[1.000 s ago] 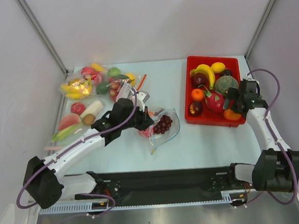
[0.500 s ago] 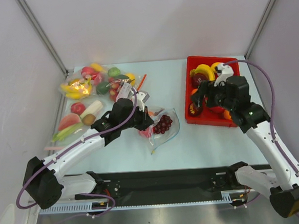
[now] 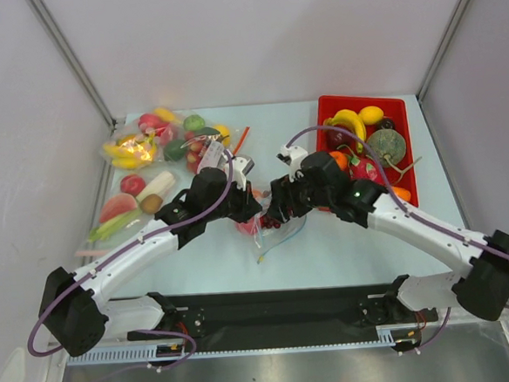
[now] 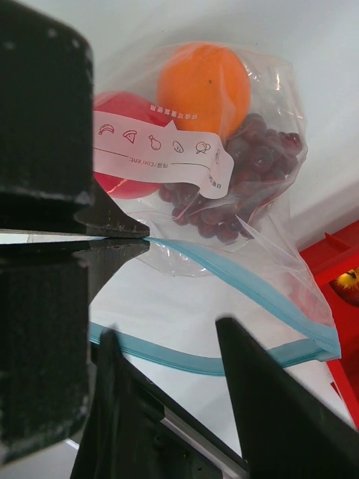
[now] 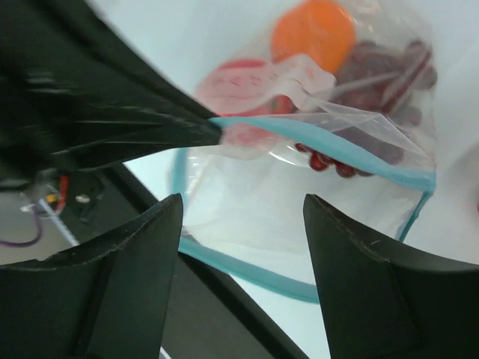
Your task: Open the zip-top bag and remove the fake food
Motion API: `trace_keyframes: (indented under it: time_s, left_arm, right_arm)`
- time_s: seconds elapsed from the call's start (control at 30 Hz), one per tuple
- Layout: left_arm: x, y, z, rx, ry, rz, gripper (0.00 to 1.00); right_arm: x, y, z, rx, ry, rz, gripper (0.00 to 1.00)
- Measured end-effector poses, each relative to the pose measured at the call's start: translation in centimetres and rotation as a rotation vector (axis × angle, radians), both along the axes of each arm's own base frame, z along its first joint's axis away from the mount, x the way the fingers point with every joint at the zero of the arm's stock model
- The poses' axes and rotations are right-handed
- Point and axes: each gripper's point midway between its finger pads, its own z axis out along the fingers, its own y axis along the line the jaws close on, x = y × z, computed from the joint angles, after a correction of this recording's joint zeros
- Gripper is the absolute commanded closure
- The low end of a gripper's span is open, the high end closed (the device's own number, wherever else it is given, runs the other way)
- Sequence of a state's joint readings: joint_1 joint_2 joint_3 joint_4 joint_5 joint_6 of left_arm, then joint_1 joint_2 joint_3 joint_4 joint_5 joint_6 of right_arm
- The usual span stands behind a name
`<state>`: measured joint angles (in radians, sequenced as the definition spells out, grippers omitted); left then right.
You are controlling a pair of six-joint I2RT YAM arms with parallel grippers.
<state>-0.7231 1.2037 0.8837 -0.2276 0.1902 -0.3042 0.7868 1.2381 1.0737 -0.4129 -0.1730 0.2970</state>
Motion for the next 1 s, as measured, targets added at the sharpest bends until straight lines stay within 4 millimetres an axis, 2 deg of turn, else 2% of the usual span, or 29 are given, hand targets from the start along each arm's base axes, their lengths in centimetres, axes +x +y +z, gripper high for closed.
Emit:
trace_keyframes:
  time_s: [0.17, 0.23, 0.27, 0.37, 0.57, 0.73, 0.9, 1.0]
  left_arm:
    - [0.0, 0.0, 0.0, 0.000, 0.000, 0.000, 1.00]
    - [0.0, 0.0, -0.1, 0.001, 0.001, -0.001, 1.00]
    - [0.0, 0.0, -0.1, 0.002, 0.002, 0.000, 1.00]
    - [0.0, 0.0, -0.3, 0.006, 0.007, 0.000, 0.99]
    - [0.2, 0.1, -0.8, 0.019, 0.017, 0.006, 1.00]
    - [0.3, 0.4, -1.3, 0.035, 0.032, 0.014, 0.99]
    - [0.2, 0.6, -1.8, 0.049, 0.044, 0.020, 1.00]
    - [0.1, 0.7, -1.9, 0.055, 0.052, 0.020, 1.00]
  right_arm:
    - [1.0, 0.3, -4.9, -0.145, 0.047, -0.034, 0.24]
    - [1.3, 0.4, -6.8, -0.203, 0.055, -0.044, 0.16]
    - [1.5, 0.4, -7.6, -0.229, 0.055, -0.047, 0.13]
    - [2.0, 0.4, -9.3, -0.289, 0.044, -0.060, 0.11]
    - [3.7, 0.4, -10.0, -0.309, -0.030, -0.113, 0.10]
    - [4.3, 0.4, -11.5, -0.328, -0.051, -0.131, 0.13]
    - [3.9, 1.1, -11.7, -0.333, -0.067, -0.121, 0.27]
    - [3.5, 1.5, -11.6, -0.331, -0.071, -0.116, 0.30]
